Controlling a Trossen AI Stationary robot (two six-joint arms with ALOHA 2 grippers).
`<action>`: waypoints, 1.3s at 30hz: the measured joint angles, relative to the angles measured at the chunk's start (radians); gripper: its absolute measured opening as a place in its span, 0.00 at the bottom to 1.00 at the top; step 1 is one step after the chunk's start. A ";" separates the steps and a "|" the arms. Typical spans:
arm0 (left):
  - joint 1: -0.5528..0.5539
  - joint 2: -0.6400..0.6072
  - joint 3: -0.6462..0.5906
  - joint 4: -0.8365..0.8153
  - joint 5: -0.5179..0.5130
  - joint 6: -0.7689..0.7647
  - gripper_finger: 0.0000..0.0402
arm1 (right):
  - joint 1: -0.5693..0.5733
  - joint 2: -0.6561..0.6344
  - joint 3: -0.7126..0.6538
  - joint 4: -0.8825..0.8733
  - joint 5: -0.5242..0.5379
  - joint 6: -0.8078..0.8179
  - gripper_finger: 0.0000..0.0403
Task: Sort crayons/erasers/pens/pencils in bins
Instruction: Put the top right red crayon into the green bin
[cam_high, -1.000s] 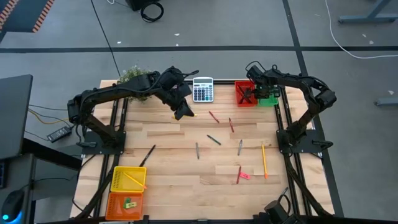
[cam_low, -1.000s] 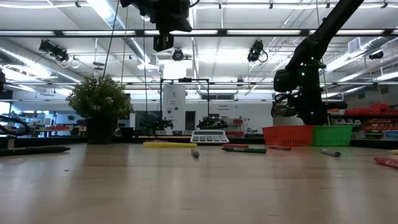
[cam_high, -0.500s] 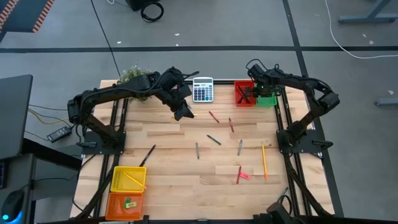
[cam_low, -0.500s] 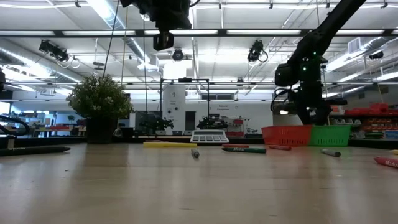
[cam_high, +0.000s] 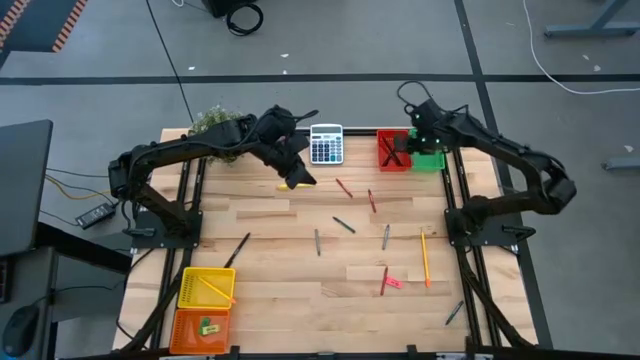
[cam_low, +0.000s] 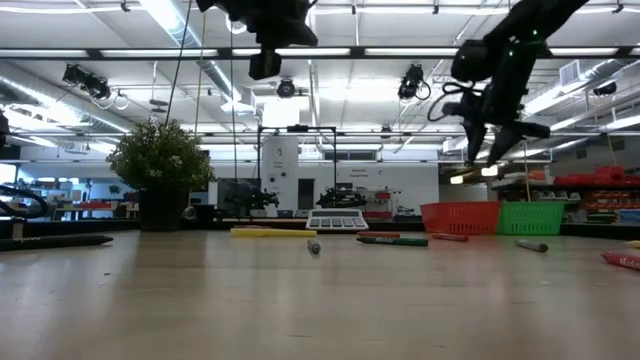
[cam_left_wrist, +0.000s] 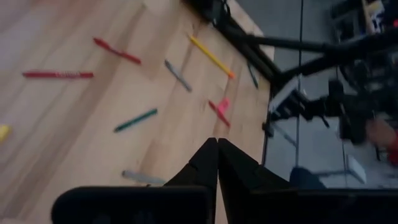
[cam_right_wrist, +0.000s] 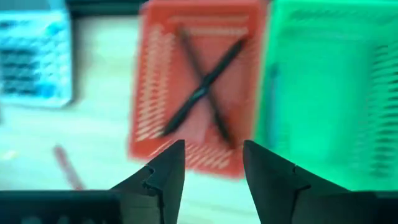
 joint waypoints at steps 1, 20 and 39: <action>0.000 0.000 0.000 0.016 -0.010 -0.013 0.03 | 0.035 -0.003 0.000 0.000 -0.007 0.020 0.41; 0.000 -0.001 0.000 0.050 0.062 0.057 0.04 | 0.530 0.295 0.013 0.072 -0.089 0.320 0.30; 0.043 -0.129 0.000 0.041 0.108 0.166 0.02 | 0.514 0.639 0.366 -0.196 -0.075 0.253 0.26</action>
